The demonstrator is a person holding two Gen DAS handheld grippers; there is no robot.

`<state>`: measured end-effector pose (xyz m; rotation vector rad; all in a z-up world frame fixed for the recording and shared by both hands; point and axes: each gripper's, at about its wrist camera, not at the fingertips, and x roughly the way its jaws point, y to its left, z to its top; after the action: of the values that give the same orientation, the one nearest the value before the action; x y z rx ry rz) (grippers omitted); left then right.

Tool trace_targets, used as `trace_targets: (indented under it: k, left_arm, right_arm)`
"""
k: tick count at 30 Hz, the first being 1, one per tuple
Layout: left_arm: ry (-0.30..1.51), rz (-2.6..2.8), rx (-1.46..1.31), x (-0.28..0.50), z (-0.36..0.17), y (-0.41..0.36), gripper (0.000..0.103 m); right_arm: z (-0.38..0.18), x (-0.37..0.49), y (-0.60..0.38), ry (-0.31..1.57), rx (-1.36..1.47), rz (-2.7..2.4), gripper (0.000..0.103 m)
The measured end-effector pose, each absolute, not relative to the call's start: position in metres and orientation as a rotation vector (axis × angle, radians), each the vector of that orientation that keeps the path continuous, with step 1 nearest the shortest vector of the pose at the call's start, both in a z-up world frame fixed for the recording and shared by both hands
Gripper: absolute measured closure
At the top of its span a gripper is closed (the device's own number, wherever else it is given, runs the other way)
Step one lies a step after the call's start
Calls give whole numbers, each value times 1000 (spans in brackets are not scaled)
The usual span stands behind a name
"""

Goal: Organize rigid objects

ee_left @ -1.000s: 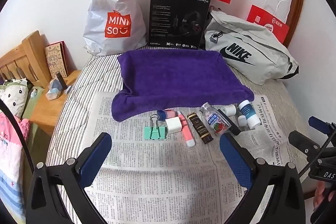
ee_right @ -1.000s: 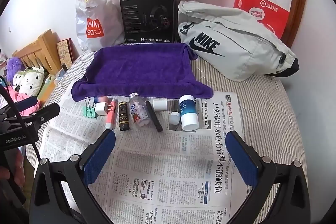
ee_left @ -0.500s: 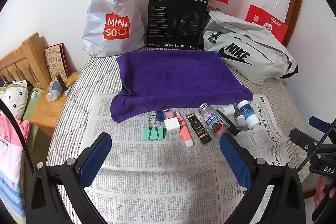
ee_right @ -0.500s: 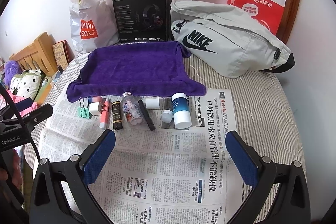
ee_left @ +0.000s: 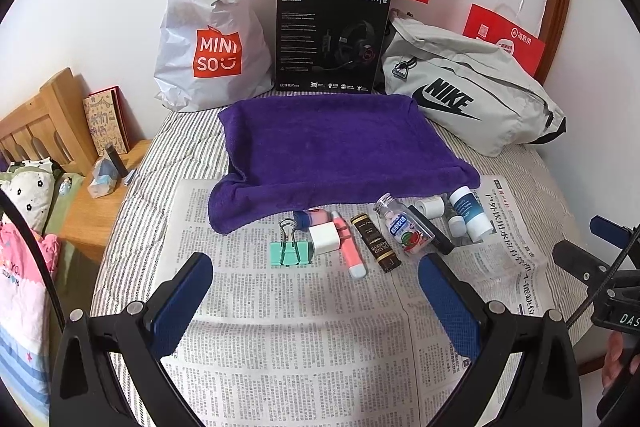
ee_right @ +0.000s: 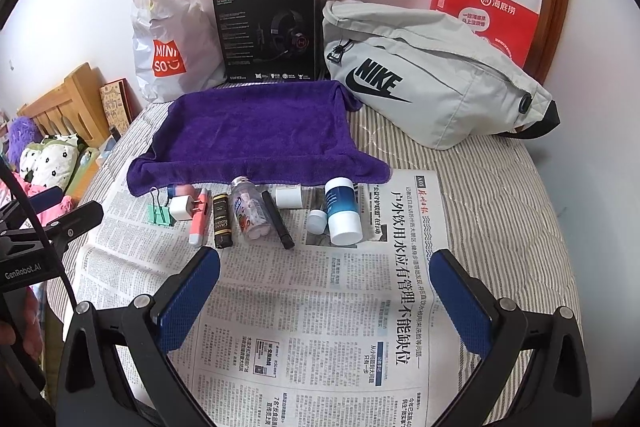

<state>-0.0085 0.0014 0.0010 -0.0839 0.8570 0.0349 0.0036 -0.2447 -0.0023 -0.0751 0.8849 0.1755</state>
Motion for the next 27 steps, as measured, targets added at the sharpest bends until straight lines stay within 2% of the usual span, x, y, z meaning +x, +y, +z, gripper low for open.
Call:
trace_targets:
  k: [27]
  left_arm:
    - [852,30,-65,-12,6,-2,0]
  right_arm:
    - [2,-3,-241,879,-91,172,0]
